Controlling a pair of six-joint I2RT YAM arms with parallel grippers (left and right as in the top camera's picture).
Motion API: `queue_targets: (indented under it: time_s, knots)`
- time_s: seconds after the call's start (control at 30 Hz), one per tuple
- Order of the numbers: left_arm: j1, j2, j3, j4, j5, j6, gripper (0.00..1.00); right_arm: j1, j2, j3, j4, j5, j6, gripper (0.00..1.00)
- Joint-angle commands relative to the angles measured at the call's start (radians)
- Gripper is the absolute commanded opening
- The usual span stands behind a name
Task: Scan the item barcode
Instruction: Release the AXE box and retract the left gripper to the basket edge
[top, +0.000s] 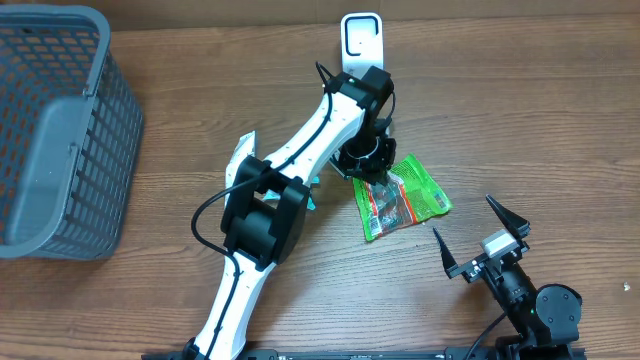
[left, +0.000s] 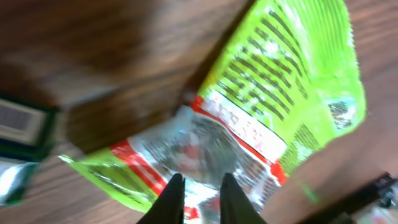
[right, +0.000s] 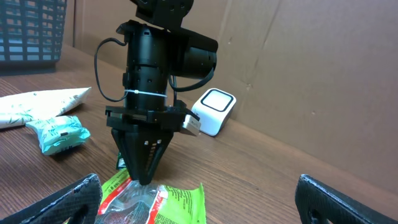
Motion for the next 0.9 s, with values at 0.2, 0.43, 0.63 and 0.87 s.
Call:
queue_targets:
  time_s: [0.2, 0.43, 0.63, 0.87]
  knots:
    - [0.058, -0.005, 0.312, -0.212, -0.171, 0.018, 0.12, 0.006, -0.008, -0.011, 0.006, 0.006, 0.012, 1.00]
    - [0.108, -0.069, 0.598, -0.415, -0.361, 0.000, 0.12, 0.006, -0.008, -0.011, 0.006, 0.006, 0.012, 1.00]
    - [0.185, -0.254, 0.609, -0.415, -0.394, 0.011, 0.14, 0.006, -0.008, -0.011, 0.006, 0.006, 0.012, 1.00]
    - [0.275, -0.475, 0.533, -0.415, -0.518, -0.008, 0.25, 0.006, -0.008, -0.011, 0.006, 0.006, 0.012, 1.00]
